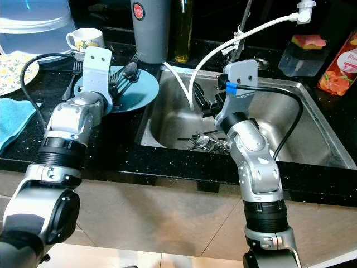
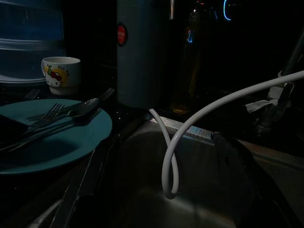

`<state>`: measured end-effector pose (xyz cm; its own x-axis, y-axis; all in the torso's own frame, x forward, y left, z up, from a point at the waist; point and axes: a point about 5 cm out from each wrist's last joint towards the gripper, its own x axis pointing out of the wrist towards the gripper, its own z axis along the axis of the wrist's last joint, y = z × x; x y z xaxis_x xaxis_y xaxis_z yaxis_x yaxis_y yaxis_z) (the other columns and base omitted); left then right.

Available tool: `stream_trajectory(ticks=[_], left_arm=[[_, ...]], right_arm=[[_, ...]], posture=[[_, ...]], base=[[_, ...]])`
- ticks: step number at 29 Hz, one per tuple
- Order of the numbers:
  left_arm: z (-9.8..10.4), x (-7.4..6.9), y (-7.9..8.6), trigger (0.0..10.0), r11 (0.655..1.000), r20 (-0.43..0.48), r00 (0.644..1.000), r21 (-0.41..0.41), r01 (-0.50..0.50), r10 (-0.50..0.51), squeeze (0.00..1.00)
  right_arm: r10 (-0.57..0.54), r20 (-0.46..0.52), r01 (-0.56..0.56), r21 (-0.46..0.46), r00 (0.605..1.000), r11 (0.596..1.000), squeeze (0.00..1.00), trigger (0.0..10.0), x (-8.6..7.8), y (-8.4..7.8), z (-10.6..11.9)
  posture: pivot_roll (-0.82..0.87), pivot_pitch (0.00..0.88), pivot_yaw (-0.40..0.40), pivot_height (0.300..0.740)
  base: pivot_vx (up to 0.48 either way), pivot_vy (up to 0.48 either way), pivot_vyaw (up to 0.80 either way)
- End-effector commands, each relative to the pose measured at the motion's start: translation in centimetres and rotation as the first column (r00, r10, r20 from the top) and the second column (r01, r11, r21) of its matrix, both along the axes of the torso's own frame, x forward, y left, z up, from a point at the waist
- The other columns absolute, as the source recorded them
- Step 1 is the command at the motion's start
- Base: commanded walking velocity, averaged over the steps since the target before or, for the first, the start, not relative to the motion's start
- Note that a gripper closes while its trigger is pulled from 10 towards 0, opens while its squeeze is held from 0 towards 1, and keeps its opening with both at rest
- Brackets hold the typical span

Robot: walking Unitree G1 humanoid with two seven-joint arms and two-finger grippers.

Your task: Kitchen organization

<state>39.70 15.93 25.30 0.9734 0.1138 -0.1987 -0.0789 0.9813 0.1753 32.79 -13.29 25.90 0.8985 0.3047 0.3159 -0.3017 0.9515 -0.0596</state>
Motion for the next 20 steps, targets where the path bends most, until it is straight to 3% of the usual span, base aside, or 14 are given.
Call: stream_trajectory(ticks=[1,9,14,20], left_arm=[[0.55,0.19,-0.23,10.0,1.000,0.014,1.000,0.013,0.003,-0.003,0.00],[1.08,0.22,-0.25,10.0,1.000,0.030,1.000,0.026,0.004,-0.005,0.00],[1.30,0.31,0.11,10.0,0.997,0.056,0.998,0.076,-0.019,0.015,0.00],[1.17,0.23,0.03,10.0,0.997,0.052,0.999,0.069,-0.016,0.012,0.00]], right_arm=[[-0.013,0.011,0.013,0.006,1.000,1.000,0.00,10.0,0.07,-0.22,0.11],[-0.021,0.010,0.021,0.009,1.000,1.000,0.00,10.0,0.04,-0.39,0.03],[-0.048,0.013,0.047,0.019,0.999,0.999,0.00,10.0,0.27,-0.61,0.18],[-0.089,0.014,0.088,0.034,0.996,0.996,0.00,10.0,0.48,-1.16,0.34]], posture=[[0.21,0.029,-0.048,0.740],[0.22,0.028,-0.052,0.740],[0.21,0.029,-0.059,0.740],[0.21,0.034,-0.060,0.740]], base=[[0.000,0.000,0.00],[0.000,0.000,0.00],[0.000,0.000,0.00],[0.000,0.000,0.00]])
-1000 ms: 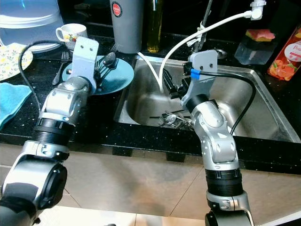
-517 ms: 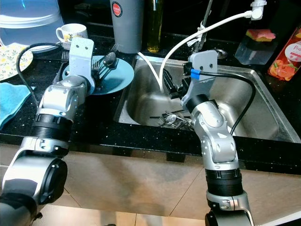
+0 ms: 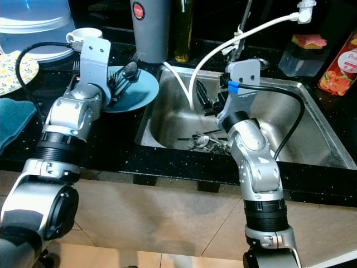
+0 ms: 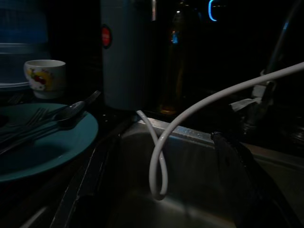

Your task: Kitchen organization

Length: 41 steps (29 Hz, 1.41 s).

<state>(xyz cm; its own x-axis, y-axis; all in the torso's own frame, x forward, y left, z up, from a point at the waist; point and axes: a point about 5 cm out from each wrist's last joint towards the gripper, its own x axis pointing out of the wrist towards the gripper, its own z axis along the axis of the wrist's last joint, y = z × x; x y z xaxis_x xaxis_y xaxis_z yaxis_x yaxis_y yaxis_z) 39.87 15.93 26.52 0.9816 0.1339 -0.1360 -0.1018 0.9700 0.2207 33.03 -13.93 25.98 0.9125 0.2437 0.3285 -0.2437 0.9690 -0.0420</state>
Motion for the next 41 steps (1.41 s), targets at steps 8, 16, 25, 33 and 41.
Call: stream_trajectory(ticks=[8,16,25,33,41], left_arm=[[0.09,0.06,0.05,10.0,1.000,-0.002,1.000,0.021,-0.002,0.002,0.00],[0.03,0.02,0.07,10.0,1.000,-0.004,1.000,0.020,-0.005,0.005,0.00],[0.10,0.01,0.09,10.0,1.000,-0.003,1.000,0.020,-0.003,0.003,0.00],[-0.12,0.02,0.00,10.0,1.000,-0.006,1.000,0.023,0.005,-0.005,0.00],[-0.36,0.01,0.00,10.0,1.000,-0.009,1.000,0.027,0.006,-0.006,0.00]], right_arm=[[-0.050,0.006,0.050,0.025,0.999,0.998,0.00,10.0,0.28,-0.76,0.24],[-0.055,0.002,0.055,0.030,0.998,0.998,0.00,10.0,0.30,-0.83,0.10],[-0.058,0.006,0.057,0.034,0.998,0.998,0.00,10.0,0.34,-0.79,0.20],[-0.064,0.009,0.064,0.034,0.998,0.997,0.00,10.0,0.34,-0.88,0.23],[-0.064,0.017,0.064,0.036,0.998,0.997,0.00,10.0,0.37,-0.79,0.38]], posture=[[0.22,0.039,-0.058,0.740],[0.22,0.041,-0.061,0.740],[0.22,0.038,-0.060,0.740],[0.22,0.024,-0.058,0.740],[0.21,0.009,-0.053,0.740]], base=[[0.000,0.000,0.00],[0.000,0.000,0.00],[0.000,0.000,0.00],[0.000,0.000,0.00],[0.000,0.000,0.00]])
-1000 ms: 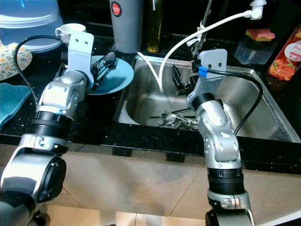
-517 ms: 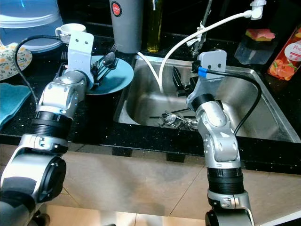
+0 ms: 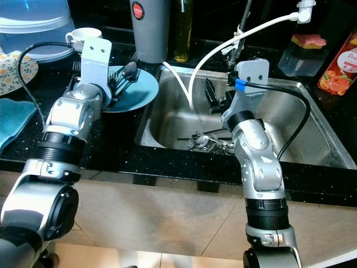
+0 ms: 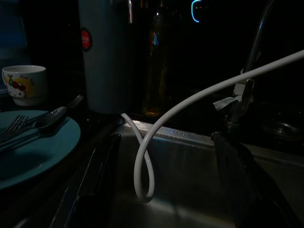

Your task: Kitchen organization

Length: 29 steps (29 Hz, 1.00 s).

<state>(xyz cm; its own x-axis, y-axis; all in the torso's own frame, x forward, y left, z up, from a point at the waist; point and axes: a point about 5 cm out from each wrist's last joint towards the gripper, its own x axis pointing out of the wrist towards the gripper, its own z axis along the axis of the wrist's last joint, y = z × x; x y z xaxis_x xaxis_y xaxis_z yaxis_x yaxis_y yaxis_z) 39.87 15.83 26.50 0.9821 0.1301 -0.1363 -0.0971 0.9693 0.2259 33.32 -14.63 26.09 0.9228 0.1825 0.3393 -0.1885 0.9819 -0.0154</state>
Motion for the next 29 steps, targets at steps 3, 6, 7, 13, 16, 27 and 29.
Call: stream_trajectory(ticks=[3,6,7,13,16,27,29], left_arm=[[-0.48,0.02,0.10,10.0,1.000,-0.011,1.000,0.022,0.003,-0.003,0.00],[-0.53,0.02,0.12,10.0,1.000,-0.012,1.000,0.022,0.003,-0.003,0.00],[-0.53,0.02,0.12,10.0,1.000,-0.012,1.000,0.022,0.003,-0.003,0.00],[-0.68,0.02,0.07,10.0,1.000,-0.014,1.000,0.024,0.005,-0.005,0.00],[-0.72,0.02,0.07,10.0,1.000,-0.016,1.000,0.024,0.005,-0.005,0.00],[-0.76,0.02,0.14,10.0,1.000,-0.018,1.000,0.022,0.002,-0.002,0.00],[-0.74,0.02,0.13,10.0,1.000,-0.018,1.000,0.022,0.002,-0.002,0.00]], right_arm=[[-0.009,0.014,0.009,0.004,1.000,1.000,0.00,10.0,0.07,-0.11,0.26],[-0.011,0.016,0.011,0.005,1.000,1.000,0.00,10.0,0.05,-0.19,0.31],[-0.011,0.016,0.011,0.005,1.000,1.000,0.00,10.0,0.05,-0.19,0.31],[-0.014,0.019,0.014,0.004,1.000,1.000,0.00,10.0,0.02,-0.26,0.33],[-0.015,0.020,0.015,0.005,1.000,1.000,0.00,10.0,0.03,-0.26,0.31],[-0.021,0.016,0.021,0.005,1.000,1.000,0.00,10.0,0.02,-0.42,0.26],[-0.020,0.016,0.020,0.006,1.000,1.000,0.00,10.0,0.00,-0.42,0.25]], posture=[[0.21,0.004,-0.050,0.740],[0.21,0.001,-0.048,0.740],[0.21,0.001,-0.048,0.740],[0.21,0.000,-0.045,0.740],[0.21,0.000,-0.044,0.740],[0.20,0.005,-0.044,0.740],[0.20,0.010,-0.046,0.740]], base=[[0.000,0.000,0.00],[0.000,0.000,0.00],[0.000,0.000,0.00],[0.000,0.000,0.00],[0.000,0.000,0.00],[0.000,0.000,0.00],[0.000,0.000,0.00]])
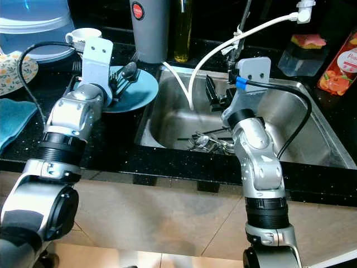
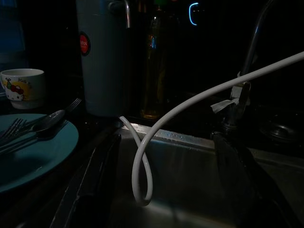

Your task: Kitchen organization

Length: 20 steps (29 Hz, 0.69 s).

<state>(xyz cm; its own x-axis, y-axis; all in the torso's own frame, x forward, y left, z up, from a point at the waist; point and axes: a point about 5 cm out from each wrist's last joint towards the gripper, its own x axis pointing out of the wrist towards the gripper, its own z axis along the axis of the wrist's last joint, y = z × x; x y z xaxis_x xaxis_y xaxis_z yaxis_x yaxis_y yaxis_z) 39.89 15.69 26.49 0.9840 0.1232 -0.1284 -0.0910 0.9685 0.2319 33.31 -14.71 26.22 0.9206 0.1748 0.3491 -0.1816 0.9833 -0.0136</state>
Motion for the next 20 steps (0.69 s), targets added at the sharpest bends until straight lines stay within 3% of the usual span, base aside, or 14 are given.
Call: stream_trajectory(ticks=[1,13,15,18,20], left_arm=[[-0.7,0.0,0.3,10.0,1.000,-0.025,1.000,0.015,-0.006,0.006,0.00],[-0.7,0.0,0.2,10.0,1.000,-0.005,1.000,0.022,-0.004,0.004,0.00],[0.6,-0.2,0.0,10.0,0.997,0.099,0.995,0.077,-0.010,0.003,0.00],[1.3,-0.4,-0.2,10.0,0.997,0.154,0.988,0.083,0.000,-0.013,0.00],[2.2,-0.9,-1.1,10.0,0.996,0.230,0.971,0.078,0.048,-0.065,0.00]], right_arm=[[-0.013,0.005,0.013,0.002,1.000,1.000,0.00,10.0,0.0,-0.3,0.1],[-0.022,-0.003,0.022,0.000,1.000,1.000,0.00,10.0,0.0,-0.5,-0.1],[-0.057,-0.003,0.057,0.004,0.998,0.998,0.00,10.0,-0.1,-1.3,-0.2],[-0.100,0.002,0.100,0.011,0.995,0.995,0.00,10.0,-0.1,-2.3,-0.1],[-0.238,0.004,0.238,-0.036,0.971,0.971,0.00,10.0,-0.2,-4.8,-0.4]], posture=[[0.20,0.010,-0.046,0.740],[0.20,0.019,-0.048,0.740],[0.20,0.020,-0.049,0.740],[0.20,0.021,-0.051,0.740],[0.20,0.022,-0.048,0.740]], base=[[0.000,0.000,0.00],[0.000,0.000,0.00],[0.000,0.000,0.00],[0.000,0.000,0.00],[0.000,0.000,0.00]])
